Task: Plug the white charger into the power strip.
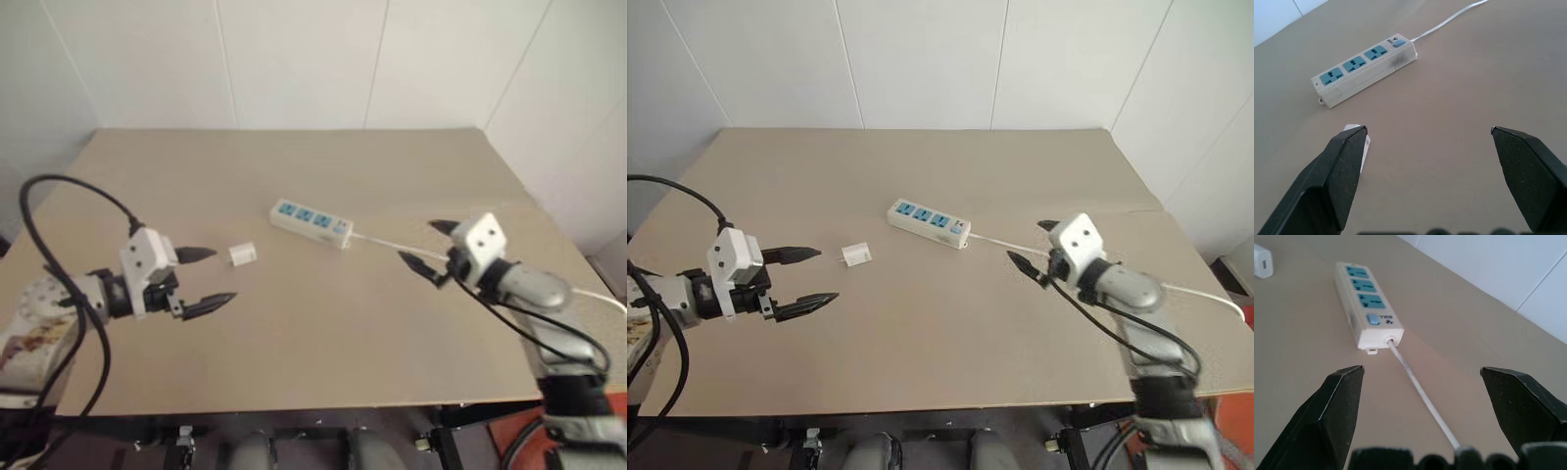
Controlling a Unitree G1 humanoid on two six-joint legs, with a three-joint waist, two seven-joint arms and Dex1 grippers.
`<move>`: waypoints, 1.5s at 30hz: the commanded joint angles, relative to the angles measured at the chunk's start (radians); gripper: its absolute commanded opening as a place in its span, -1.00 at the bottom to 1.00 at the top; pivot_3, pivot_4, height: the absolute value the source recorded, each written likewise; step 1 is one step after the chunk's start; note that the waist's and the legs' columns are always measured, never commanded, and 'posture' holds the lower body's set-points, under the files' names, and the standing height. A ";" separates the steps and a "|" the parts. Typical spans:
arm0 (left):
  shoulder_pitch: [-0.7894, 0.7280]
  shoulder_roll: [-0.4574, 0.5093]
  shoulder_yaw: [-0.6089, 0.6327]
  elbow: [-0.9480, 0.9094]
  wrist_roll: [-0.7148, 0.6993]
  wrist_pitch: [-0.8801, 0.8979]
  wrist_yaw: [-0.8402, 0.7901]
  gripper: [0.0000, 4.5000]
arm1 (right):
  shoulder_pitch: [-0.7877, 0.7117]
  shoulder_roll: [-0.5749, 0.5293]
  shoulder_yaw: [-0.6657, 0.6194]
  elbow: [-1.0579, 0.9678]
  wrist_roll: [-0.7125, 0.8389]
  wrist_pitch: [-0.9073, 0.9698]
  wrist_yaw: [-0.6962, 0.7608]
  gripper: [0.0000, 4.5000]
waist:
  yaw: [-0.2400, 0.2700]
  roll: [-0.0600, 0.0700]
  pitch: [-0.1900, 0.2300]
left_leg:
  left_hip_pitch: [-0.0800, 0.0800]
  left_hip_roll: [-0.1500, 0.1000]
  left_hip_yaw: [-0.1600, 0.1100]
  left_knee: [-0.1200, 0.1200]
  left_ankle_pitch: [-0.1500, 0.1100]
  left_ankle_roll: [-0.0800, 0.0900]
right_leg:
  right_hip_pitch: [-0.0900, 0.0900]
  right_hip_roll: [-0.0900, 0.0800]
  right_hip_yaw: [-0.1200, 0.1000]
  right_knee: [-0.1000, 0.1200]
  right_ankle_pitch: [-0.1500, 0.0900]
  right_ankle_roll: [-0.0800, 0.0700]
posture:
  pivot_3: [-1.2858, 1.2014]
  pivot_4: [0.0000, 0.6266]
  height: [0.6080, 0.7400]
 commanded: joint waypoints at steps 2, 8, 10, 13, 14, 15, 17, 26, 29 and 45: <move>-0.052 -0.029 -0.017 -0.017 -0.001 -0.015 0.032 0.97 | -0.166 0.068 0.036 0.214 -0.071 -0.020 -0.100 1.00 | -0.001 0.000 0.000 | 0.000 0.000 0.000 0.000 0.000 0.000 | 0.000 0.000 0.000 0.000 0.000 0.000 | 0.03 -0.52 1.00; -0.162 -0.101 -0.099 0.004 0.001 -0.007 0.053 0.97 | -0.349 0.126 0.089 0.520 -0.105 -0.110 -0.060 1.00 | 0.004 0.000 0.000 | -0.002 0.000 0.000 0.000 0.000 0.000 | 0.000 0.000 -0.001 -0.002 0.000 0.000 | 0.03 -0.52 1.00; -0.195 -0.129 -0.132 0.019 0.012 -0.008 0.063 0.97 | -0.415 0.142 0.110 0.642 -0.119 -0.150 -0.025 1.00 | 0.002 0.000 0.000 | -0.002 0.000 0.000 0.000 0.000 0.000 | 0.000 0.000 -0.001 -0.002 0.000 0.000 | 0.03 -0.52 1.00; -0.222 -0.153 -0.160 0.033 0.020 -0.013 0.068 0.97 | -0.479 0.157 0.128 0.768 -0.135 -0.207 0.011 1.00 | -0.003 0.000 0.000 | -0.001 0.000 0.000 -0.001 0.000 0.000 | -0.001 0.000 -0.001 -0.002 0.000 0.000 | 0.03 -0.52 1.00; -0.226 -0.159 -0.167 0.035 0.020 -0.013 0.068 0.97 | -0.502 0.166 0.130 0.814 -0.139 -0.223 0.016 1.00 | -0.007 0.000 0.000 | -0.001 0.000 0.000 -0.001 0.000 0.000 | -0.001 0.000 -0.001 -0.001 0.000 0.000 | 0.03 -0.52 1.00; -0.229 -0.162 -0.172 0.036 0.021 -0.014 0.067 0.97 | -0.520 0.172 0.132 0.851 -0.143 -0.238 0.019 1.00 | -0.010 0.000 0.000 | -0.001 0.000 0.000 -0.001 0.000 0.000 | -0.001 0.000 -0.001 -0.002 0.000 0.000 | 0.03 -0.52 1.00; -0.225 -0.164 -0.177 0.038 0.023 -0.016 0.066 0.97 | -0.561 0.190 0.129 0.934 -0.151 -0.252 0.007 1.00 | -0.019 0.000 0.000 | -0.002 0.000 0.000 -0.001 0.000 0.000 | -0.001 0.000 -0.001 -0.002 0.000 0.000 | 0.03 -0.52 1.00; -0.205 -0.164 -0.178 0.025 0.039 -0.008 0.077 0.97 | -0.682 0.248 0.160 1.163 -0.240 -0.235 -0.069 1.00 | -0.030 0.001 0.000 | -0.001 0.000 0.000 -0.001 0.000 0.000 | -0.001 0.000 0.000 -0.001 0.000 0.000 | 0.03 -0.52 1.00; -0.191 -0.155 -0.169 0.010 0.036 -0.003 0.081 0.97 | -0.697 0.259 0.153 1.193 -0.243 -0.223 -0.059 1.00 | -0.030 0.001 0.000 | -0.001 0.000 0.000 -0.001 0.000 0.000 | -0.001 0.000 0.000 0.000 0.000 0.000 | 0.03 -0.52 1.00; -0.153 -0.136 -0.126 -0.050 0.023 0.020 0.121 0.98 | -0.703 0.265 0.153 1.225 -0.249 -0.123 0.163 -1.00 | -0.032 0.001 0.000 | 0.000 0.000 0.000 -0.002 0.000 0.000 | 0.000 0.000 -0.001 0.001 0.000 0.000 | 0.03 -0.52 1.00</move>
